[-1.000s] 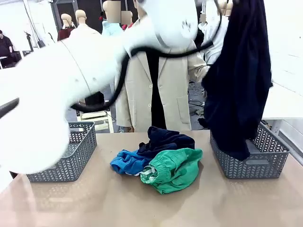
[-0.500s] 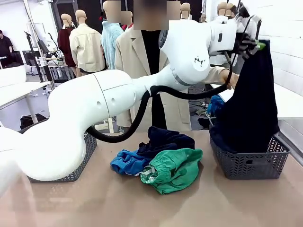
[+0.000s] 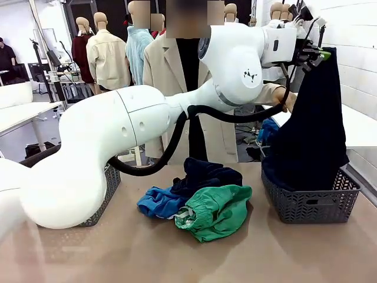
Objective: Sort the tops and bottoms.
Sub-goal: Sort the clothes according to human instructions.
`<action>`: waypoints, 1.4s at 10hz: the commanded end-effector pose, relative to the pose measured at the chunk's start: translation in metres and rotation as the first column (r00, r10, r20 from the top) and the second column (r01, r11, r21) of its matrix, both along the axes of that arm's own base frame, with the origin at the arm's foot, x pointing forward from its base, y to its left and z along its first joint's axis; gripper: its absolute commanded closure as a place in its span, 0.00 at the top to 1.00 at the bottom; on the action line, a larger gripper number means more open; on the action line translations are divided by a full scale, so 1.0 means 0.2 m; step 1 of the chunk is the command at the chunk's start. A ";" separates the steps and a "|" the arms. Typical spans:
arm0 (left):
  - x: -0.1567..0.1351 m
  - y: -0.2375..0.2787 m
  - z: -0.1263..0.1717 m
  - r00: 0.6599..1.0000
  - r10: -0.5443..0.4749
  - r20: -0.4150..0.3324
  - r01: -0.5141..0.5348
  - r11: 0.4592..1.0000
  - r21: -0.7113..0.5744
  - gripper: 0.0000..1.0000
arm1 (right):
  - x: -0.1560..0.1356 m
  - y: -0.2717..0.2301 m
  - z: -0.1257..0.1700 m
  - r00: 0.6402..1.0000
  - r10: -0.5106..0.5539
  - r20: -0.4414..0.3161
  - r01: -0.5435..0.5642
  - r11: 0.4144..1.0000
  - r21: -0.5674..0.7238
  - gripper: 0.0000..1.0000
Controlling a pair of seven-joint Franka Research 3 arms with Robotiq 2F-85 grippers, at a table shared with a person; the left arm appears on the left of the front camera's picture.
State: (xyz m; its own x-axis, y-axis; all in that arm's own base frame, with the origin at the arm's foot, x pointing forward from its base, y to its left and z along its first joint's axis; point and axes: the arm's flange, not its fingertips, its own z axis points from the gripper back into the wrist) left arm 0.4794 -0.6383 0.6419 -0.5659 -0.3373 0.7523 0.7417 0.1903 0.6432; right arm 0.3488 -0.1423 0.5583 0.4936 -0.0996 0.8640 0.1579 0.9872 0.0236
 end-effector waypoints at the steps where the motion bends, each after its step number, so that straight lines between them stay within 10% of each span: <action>1: 0.10 -0.06 -0.11 0.999 -0.020 -0.031 0.023 0.995 0.101 0.00 | 0.00 0.00 -0.01 1.000 0.000 -0.008 0.000 1.000 0.006 1.00; 4: 0.39 -0.20 -0.44 0.964 -0.056 -0.261 0.111 0.974 0.199 0.00 | 0.00 0.00 -0.01 1.000 0.000 -0.008 0.000 1.000 0.006 1.00; 8: 0.49 -0.29 -0.84 0.821 0.089 -0.564 0.156 0.915 0.373 0.00 | 0.00 0.00 -0.01 1.000 0.000 -0.008 0.000 1.000 0.006 1.00; 14: 0.47 -0.30 -1.03 0.728 0.190 -0.658 0.185 0.871 0.456 0.00 | 0.00 0.00 -0.01 1.000 0.000 -0.008 0.000 1.000 0.006 1.00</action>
State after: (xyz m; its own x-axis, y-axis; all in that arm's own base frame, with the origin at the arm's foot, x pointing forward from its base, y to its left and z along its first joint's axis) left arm 0.5313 -0.6507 0.4103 0.0112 -0.7425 0.6697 0.9999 0.0127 -0.0027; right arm 0.3488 -0.1423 0.5583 0.4937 -0.0996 0.8639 0.1579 0.9872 0.0236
